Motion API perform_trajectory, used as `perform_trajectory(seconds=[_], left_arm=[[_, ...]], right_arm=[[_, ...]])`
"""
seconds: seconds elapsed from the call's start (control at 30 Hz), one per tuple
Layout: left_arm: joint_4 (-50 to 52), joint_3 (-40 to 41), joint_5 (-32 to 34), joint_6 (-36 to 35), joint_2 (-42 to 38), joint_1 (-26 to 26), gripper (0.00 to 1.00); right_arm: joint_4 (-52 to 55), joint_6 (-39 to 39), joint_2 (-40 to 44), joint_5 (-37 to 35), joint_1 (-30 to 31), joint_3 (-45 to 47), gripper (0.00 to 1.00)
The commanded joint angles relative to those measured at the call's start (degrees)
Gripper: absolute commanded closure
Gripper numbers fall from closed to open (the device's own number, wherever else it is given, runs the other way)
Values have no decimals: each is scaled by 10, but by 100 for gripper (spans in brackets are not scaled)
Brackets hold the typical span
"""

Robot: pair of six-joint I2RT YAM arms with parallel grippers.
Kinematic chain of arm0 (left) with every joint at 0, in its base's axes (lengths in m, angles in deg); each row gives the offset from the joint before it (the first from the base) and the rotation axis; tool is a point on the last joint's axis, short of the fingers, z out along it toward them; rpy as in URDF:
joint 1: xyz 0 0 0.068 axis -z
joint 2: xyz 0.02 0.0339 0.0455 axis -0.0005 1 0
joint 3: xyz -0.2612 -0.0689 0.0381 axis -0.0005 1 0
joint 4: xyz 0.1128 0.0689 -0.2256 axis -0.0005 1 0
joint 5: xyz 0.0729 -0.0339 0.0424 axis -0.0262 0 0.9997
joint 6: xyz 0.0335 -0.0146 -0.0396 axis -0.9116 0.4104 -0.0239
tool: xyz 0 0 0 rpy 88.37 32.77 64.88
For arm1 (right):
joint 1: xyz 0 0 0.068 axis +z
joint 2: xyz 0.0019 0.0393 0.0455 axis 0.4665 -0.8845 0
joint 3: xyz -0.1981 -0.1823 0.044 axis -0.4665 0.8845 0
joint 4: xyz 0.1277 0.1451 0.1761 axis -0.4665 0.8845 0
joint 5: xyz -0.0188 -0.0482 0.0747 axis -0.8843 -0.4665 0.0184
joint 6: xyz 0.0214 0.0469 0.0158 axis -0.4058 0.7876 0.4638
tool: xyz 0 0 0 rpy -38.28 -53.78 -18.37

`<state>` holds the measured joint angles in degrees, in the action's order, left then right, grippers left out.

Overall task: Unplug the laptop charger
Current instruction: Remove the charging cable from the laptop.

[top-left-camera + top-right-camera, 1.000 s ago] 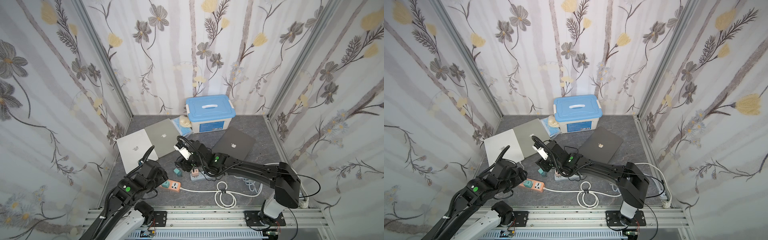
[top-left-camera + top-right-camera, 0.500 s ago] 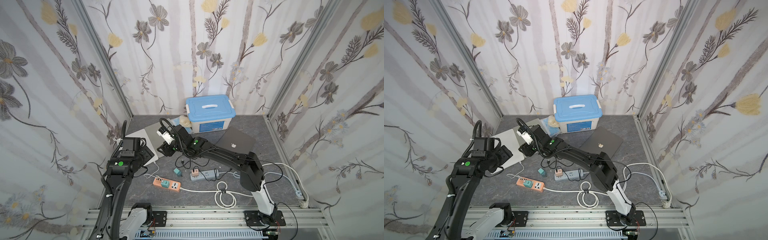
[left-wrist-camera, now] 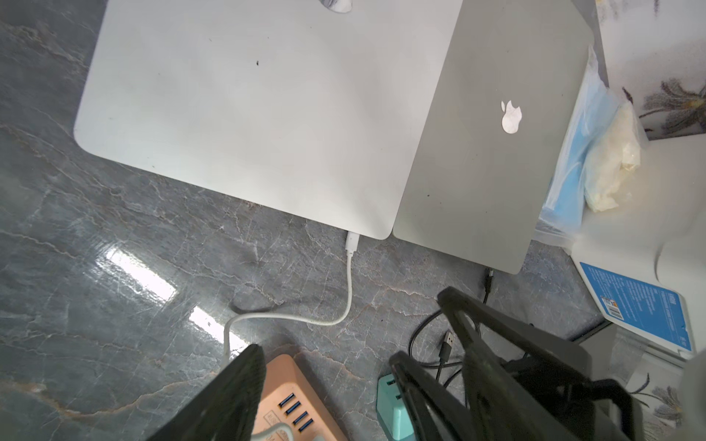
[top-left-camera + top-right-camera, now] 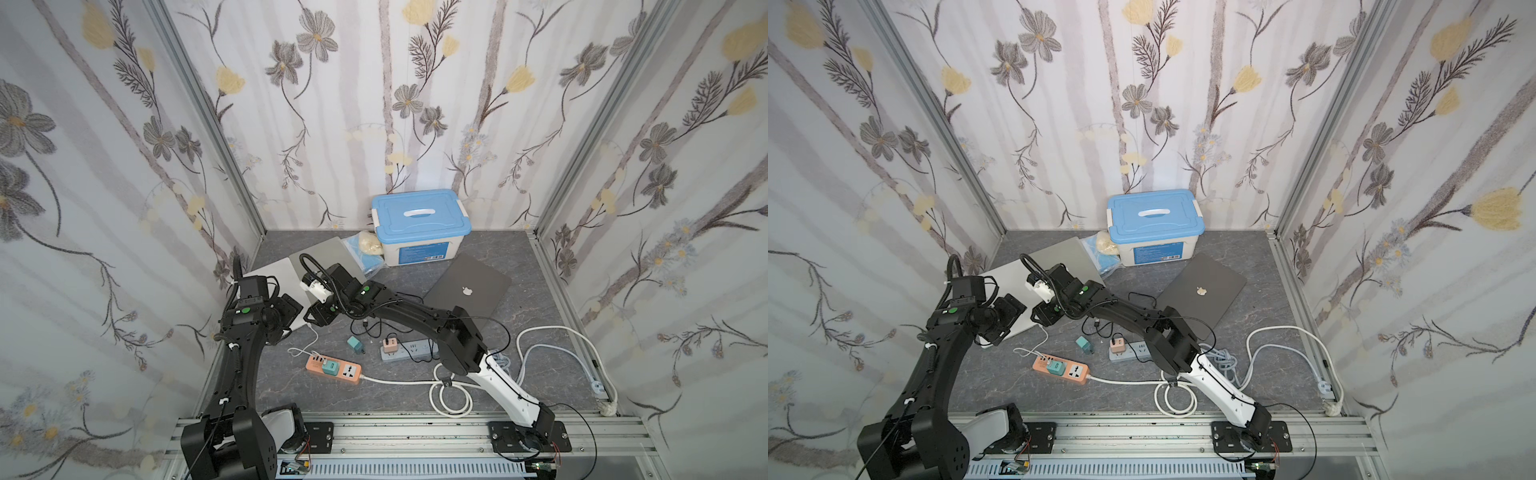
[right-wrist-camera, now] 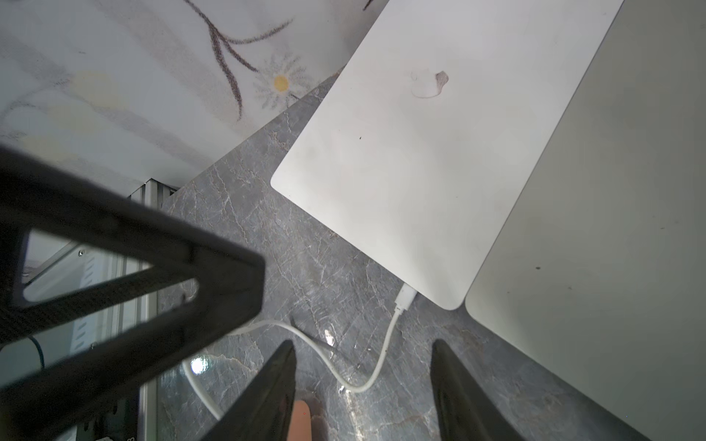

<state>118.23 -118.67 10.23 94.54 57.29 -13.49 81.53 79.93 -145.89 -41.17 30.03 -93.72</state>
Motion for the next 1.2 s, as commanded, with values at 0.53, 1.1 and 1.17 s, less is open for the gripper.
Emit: perform_trajectory(seconds=[0.53,1.1,1.17], left_arm=[[-76,40,9,10,43,-14,15],[-92,38,-29,-19,118,-13,15],[-98,38,-32,-16,125,-13,15]], right_arm=[[11,29,-41,45,3,-25,58],[49,34,-54,107,-7,-25,53],[50,34,-57,110,-8,-24,52]])
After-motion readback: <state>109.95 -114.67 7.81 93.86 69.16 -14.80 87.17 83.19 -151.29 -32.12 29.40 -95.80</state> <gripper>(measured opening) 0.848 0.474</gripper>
